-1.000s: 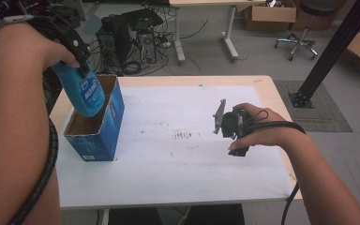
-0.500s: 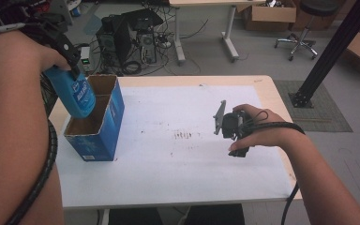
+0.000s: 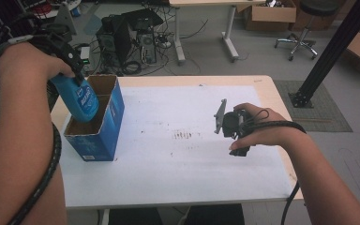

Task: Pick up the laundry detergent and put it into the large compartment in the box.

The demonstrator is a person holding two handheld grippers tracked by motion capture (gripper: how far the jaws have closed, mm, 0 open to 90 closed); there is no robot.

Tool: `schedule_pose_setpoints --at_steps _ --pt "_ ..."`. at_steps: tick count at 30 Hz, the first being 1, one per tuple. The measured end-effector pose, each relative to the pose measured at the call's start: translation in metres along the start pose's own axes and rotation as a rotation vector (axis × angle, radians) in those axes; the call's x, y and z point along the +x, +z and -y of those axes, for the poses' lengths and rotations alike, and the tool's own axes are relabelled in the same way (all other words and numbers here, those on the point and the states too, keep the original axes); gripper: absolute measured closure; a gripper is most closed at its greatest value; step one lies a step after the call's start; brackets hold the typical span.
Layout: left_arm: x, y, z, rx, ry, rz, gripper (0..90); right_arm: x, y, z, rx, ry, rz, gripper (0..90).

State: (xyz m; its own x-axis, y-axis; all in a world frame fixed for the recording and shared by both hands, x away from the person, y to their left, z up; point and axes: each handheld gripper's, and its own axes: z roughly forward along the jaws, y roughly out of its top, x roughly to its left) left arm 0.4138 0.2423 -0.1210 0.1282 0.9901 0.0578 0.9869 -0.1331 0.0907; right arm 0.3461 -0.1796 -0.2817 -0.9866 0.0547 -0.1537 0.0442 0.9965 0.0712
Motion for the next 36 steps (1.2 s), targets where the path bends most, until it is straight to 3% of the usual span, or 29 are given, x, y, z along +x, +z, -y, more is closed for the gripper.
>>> schedule_pose_setpoints --at_steps 21,31,36 --pt "-0.001 0.057 -0.006 0.051 -0.012 0.005 38.3 0.000 0.001 0.000 0.001 -0.003 0.000 16.1" --pt "-0.003 0.083 -0.006 0.066 0.002 -0.005 38.3 0.000 0.001 0.001 -0.001 -0.001 0.003 16.1" --pt "-0.003 0.096 -0.005 0.070 0.004 0.016 38.3 0.001 0.001 0.001 -0.003 0.000 0.005 16.2"
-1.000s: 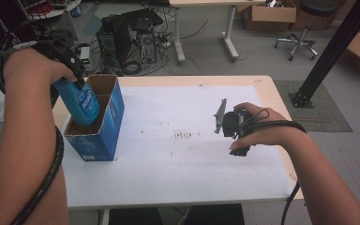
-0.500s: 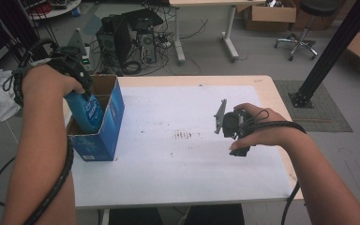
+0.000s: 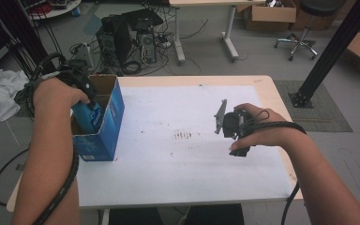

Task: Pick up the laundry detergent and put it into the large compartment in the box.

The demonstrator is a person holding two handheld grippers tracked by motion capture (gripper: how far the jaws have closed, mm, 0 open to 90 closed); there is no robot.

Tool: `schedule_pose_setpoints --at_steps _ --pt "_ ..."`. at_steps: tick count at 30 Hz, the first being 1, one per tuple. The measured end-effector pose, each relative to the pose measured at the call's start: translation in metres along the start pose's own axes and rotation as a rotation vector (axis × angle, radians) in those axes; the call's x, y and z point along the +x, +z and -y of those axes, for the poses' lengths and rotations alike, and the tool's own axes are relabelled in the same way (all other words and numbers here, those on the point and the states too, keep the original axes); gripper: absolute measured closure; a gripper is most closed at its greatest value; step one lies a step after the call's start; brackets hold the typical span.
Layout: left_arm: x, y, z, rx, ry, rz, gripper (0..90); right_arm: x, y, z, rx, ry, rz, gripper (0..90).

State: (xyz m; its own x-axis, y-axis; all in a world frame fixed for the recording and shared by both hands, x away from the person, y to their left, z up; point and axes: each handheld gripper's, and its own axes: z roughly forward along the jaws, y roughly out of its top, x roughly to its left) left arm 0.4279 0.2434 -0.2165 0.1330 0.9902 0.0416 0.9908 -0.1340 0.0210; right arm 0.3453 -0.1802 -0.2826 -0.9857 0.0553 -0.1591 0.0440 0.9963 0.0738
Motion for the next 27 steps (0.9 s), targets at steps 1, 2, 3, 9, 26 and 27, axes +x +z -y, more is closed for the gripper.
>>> schedule_pose_setpoints --at_steps 1,2,3,9,26,27 --pt "0.000 0.003 0.000 0.002 -0.010 0.008 38.3 0.000 0.000 0.000 0.000 0.001 0.000 16.1" --pt "0.001 0.006 0.000 0.006 -0.003 0.011 38.3 0.000 0.000 0.000 0.001 0.001 0.000 16.1" --pt "0.001 0.010 0.000 0.008 -0.007 0.014 38.3 0.000 0.000 0.000 0.000 0.002 0.001 16.1" --pt "0.001 0.030 -0.001 0.032 -0.005 0.011 38.3 0.000 0.000 0.001 -0.002 0.006 0.003 16.1" --pt "0.001 0.059 -0.003 0.039 0.003 -0.016 38.2 0.000 0.006 0.001 -0.002 0.002 -0.002 16.1" --pt "0.000 0.061 -0.003 0.037 -0.003 -0.014 38.2 0.000 0.006 0.001 -0.003 0.003 -0.002 16.1"
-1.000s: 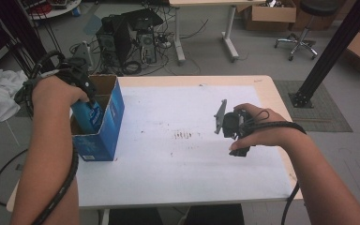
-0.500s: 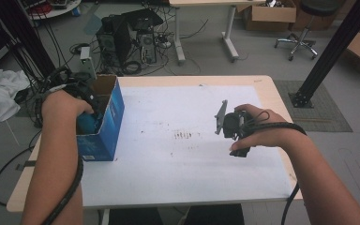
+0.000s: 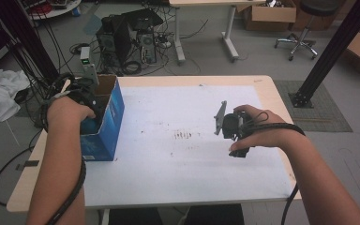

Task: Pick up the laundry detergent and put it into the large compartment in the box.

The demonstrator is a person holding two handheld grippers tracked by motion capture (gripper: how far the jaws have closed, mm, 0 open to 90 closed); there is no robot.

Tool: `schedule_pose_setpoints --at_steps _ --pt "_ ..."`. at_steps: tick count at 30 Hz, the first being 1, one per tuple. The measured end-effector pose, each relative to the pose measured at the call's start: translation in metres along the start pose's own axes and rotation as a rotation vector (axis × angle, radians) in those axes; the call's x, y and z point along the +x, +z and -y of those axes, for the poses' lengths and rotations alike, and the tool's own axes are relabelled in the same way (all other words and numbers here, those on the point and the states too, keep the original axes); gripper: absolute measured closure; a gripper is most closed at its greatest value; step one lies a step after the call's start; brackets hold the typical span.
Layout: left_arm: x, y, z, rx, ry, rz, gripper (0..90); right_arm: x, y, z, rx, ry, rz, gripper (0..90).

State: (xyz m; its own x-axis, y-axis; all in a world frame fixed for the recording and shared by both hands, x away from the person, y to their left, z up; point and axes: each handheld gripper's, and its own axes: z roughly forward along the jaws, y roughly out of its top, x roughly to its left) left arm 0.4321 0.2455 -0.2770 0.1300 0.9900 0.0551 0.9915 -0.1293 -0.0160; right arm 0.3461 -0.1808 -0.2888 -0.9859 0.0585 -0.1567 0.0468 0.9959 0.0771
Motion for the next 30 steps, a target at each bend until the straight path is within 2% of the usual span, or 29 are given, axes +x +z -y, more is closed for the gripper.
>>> schedule_pose_setpoints --at_steps 4,5,30 --pt "-0.0002 0.0092 -0.0007 0.013 0.005 -0.007 38.2 -0.0005 0.0018 0.0007 0.001 0.002 -0.003 16.1" --pt "0.0006 0.0098 -0.0006 -0.001 0.006 -0.007 38.2 -0.0007 0.0022 0.0007 0.001 0.000 -0.004 16.1" --pt "0.0010 0.0103 0.0006 -0.004 0.012 -0.001 37.5 -0.0012 0.0035 -0.0022 0.011 -0.001 -0.006 16.2"
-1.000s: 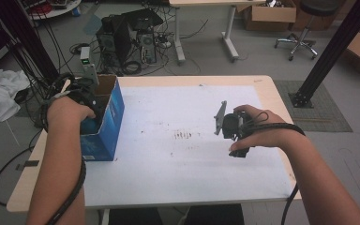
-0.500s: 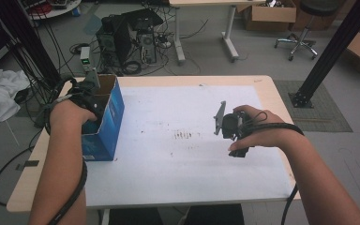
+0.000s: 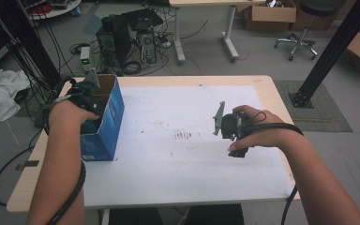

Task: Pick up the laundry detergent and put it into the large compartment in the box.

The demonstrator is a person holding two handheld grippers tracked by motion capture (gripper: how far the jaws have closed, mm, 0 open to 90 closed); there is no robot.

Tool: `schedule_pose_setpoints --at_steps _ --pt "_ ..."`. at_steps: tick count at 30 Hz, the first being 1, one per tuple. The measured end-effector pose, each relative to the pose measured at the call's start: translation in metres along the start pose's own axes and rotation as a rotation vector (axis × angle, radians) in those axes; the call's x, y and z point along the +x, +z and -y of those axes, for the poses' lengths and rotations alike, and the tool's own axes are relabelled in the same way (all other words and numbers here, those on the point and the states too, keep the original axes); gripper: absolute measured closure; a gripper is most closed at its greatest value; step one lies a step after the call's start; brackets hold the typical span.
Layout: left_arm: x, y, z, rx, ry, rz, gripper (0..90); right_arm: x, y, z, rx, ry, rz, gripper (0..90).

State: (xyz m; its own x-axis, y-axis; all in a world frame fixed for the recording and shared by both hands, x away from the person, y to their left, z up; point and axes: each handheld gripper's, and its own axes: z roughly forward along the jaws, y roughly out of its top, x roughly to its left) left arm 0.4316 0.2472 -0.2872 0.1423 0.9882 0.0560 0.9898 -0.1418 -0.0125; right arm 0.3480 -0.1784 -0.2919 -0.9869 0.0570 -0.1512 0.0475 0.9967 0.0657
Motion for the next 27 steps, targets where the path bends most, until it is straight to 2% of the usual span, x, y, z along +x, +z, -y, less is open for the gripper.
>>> schedule_pose_setpoints --at_steps 5,13,27 --pt "-0.002 0.000 -0.001 -0.003 -0.008 0.014 32.7 0.000 0.000 0.000 0.003 -0.002 0.002 16.2" --pt "-0.003 -0.003 0.000 -0.005 -0.005 -0.005 32.8 0.002 -0.001 0.000 0.004 0.000 0.005 16.2" --pt "-0.008 -0.029 0.004 -0.040 0.005 -0.036 29.7 0.004 -0.003 0.001 -0.002 -0.003 0.012 16.2"
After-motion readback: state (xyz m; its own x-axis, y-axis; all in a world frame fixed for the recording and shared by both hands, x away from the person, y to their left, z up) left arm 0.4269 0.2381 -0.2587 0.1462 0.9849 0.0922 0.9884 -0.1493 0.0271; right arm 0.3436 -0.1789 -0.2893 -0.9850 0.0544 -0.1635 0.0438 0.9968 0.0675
